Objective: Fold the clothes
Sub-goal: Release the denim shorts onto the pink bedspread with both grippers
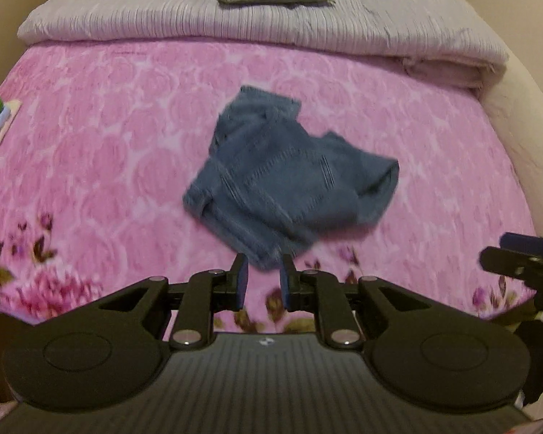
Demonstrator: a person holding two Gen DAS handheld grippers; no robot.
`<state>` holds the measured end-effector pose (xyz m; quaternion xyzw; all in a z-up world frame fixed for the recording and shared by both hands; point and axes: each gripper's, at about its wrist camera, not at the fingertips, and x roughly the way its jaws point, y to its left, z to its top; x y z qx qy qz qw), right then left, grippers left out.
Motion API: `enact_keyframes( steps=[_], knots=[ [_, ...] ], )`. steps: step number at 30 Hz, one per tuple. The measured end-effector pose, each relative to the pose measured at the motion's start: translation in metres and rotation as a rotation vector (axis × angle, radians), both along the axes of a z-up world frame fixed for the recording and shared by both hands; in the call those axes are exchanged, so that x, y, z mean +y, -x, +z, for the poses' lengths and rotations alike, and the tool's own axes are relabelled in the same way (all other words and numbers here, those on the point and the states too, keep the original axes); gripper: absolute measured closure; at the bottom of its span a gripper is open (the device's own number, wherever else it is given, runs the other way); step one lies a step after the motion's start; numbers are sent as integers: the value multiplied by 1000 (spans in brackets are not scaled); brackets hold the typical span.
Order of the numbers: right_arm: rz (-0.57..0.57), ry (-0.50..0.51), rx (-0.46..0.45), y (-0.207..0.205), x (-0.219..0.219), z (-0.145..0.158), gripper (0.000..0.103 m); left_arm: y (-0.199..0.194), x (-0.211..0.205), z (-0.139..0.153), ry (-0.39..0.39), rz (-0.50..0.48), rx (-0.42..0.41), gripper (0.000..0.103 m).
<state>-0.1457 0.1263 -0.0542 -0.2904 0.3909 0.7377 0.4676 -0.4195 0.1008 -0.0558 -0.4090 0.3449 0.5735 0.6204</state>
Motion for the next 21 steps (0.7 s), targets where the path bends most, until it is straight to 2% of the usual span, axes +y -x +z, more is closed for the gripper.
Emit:
enact_keyframes(
  steps=[4, 7, 12, 21],
  knots=[
    [71, -14, -62, 11, -39, -15, 37, -21, -43, 1, -18, -4, 14, 87],
    [87, -30, -88, 8, -64, -24, 37, -31, -73, 2, -31, -6, 12, 84],
    [100, -58, -127, -5, -112, -25, 37, -45, -116, 1, -35, 8, 23, 83],
    [156, -125, -184, -8, -168, -24, 37, -58, -158, 6, -46, 32, 55, 82]
  ],
)
